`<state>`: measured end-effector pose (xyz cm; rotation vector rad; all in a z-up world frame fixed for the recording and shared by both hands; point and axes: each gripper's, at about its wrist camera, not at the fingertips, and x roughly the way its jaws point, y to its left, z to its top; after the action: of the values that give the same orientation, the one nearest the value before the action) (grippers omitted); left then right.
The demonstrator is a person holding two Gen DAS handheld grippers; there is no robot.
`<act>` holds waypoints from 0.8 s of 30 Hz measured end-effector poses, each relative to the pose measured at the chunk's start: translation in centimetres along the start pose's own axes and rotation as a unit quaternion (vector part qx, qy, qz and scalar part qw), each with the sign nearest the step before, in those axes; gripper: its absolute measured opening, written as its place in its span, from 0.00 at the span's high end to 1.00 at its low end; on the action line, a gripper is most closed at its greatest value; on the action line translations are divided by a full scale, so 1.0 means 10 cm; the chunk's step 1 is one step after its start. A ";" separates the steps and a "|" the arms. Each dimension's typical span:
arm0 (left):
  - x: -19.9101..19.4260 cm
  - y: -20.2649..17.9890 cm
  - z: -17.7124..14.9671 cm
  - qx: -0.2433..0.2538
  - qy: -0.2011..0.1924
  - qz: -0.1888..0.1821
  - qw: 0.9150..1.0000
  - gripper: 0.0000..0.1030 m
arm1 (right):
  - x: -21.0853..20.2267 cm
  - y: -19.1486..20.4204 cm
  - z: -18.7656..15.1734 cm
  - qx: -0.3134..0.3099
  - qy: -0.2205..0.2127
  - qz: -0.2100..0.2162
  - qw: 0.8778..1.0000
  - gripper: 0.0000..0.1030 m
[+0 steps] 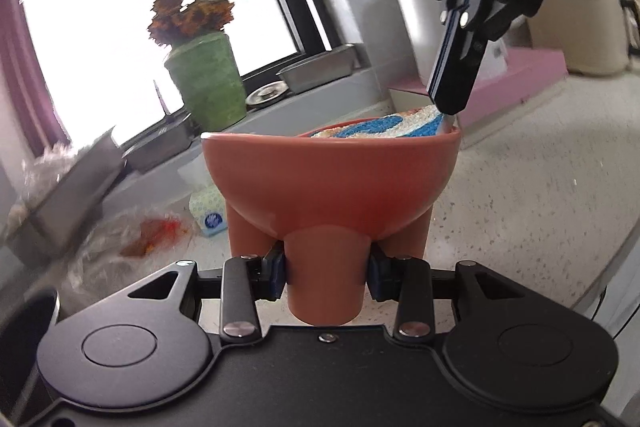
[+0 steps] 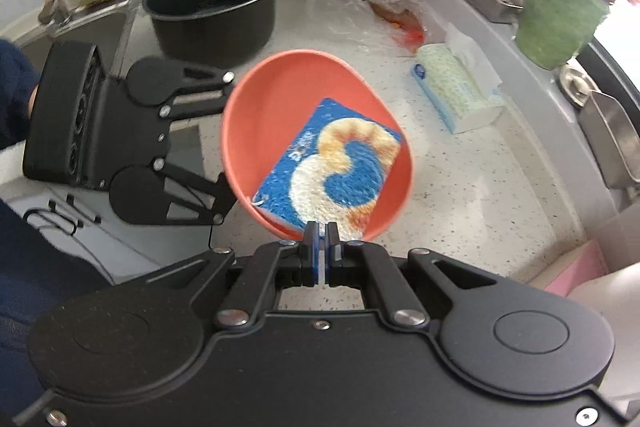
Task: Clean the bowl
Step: 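Scrub the sponge around inside the bowl with the right gripper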
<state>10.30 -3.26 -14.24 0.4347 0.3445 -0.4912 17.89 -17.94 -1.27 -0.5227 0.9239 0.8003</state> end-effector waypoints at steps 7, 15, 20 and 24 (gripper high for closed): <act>-0.04 -0.02 -0.01 -0.068 -0.015 0.031 0.997 0.64 | -0.15 -0.33 -0.05 0.176 -0.029 0.011 0.984 0.28; -0.06 -0.11 -0.01 -0.063 -0.027 0.052 0.996 0.64 | -0.05 -0.50 -0.11 0.364 -0.062 0.074 0.926 0.28; -0.06 -0.12 0.00 -0.063 -0.036 0.063 0.995 0.64 | 0.01 -0.39 -0.04 0.361 -0.064 0.073 0.928 0.33; -0.06 -0.11 -0.02 -0.060 -0.036 0.065 0.995 0.64 | 0.06 -0.32 0.00 0.333 -0.059 0.055 0.939 0.33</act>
<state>9.18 -3.77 -14.51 0.3203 0.2716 -0.3558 20.59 -19.68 -1.56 0.1697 1.0483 0.5593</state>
